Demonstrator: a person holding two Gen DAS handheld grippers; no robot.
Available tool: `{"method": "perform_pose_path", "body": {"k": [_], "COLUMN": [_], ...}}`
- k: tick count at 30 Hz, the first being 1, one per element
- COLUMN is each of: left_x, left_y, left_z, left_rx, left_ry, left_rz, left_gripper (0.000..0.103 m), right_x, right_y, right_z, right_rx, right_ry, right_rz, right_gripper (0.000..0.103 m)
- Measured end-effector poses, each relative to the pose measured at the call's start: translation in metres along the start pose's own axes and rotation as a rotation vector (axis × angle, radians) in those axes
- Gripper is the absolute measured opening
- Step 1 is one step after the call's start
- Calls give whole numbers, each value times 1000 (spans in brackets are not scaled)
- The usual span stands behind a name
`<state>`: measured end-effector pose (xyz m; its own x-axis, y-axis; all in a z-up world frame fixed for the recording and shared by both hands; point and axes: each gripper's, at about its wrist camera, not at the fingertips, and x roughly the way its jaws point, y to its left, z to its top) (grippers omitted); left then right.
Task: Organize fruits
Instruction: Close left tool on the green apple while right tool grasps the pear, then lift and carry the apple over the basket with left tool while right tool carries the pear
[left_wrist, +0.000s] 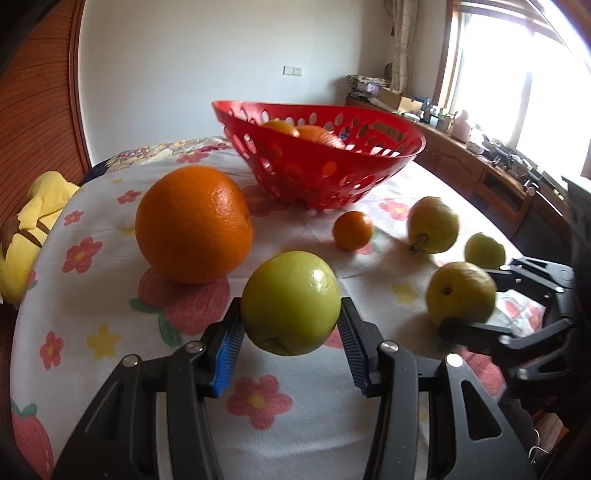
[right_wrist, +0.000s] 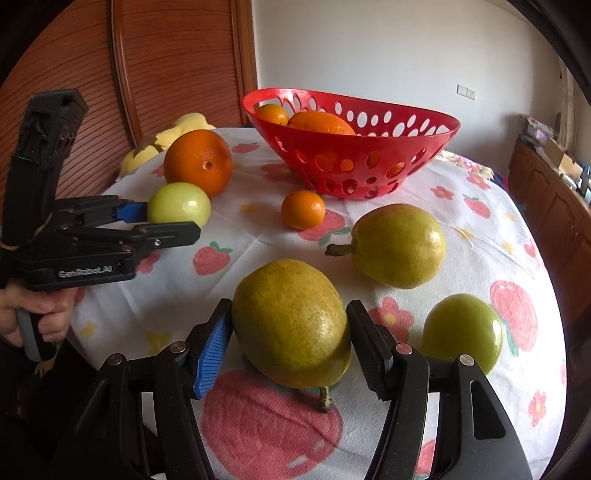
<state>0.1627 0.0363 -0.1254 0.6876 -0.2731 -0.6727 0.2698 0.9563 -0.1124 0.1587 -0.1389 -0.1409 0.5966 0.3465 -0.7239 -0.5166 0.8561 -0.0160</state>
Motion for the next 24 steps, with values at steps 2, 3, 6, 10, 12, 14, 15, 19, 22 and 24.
{"method": "perform_pose_path", "body": {"k": [2,3,6,10,12,14,15,19,22,24], "left_x": [-7,-10,-17,-24,-28,-32,-32,-37,-40,-43], "left_y": [-5,-6,-10,-13,-16,-17,-16,-16,-15,-15], "left_z": [1,2,5,8,10,13,14,20,26,29], "left_rx": [11,14,18,19,21,27,30,44,47,51], "left_ry": [-16,-22,-33,-47,-55,-63,-67,-85,-97,-107], "left_rz": [-4,-7,-16,-20,-22,-22,-22,-15,-15,-13], "left_gripper": [49,49,49,49,49,49,49,49,49,49], "right_x": [1,1,3,3,2,2,2,2,-1,-4], "right_y": [-1,-1,-1,0,-1,-2,-2,-1,0,0], "right_z": [-1,-1,0,-1,-2,-2,-2,-1,1,6], "right_rx": [8,10,10,7,10,14,13,12,8,7], "right_ry": [0,-1,4,3,0,0,0,-1,-13,-26], "right_rz": [9,11,18,20,25,29,30,39,46,54], "right_gripper": [65,65,65,64,64,64,64,63,63,63]}}
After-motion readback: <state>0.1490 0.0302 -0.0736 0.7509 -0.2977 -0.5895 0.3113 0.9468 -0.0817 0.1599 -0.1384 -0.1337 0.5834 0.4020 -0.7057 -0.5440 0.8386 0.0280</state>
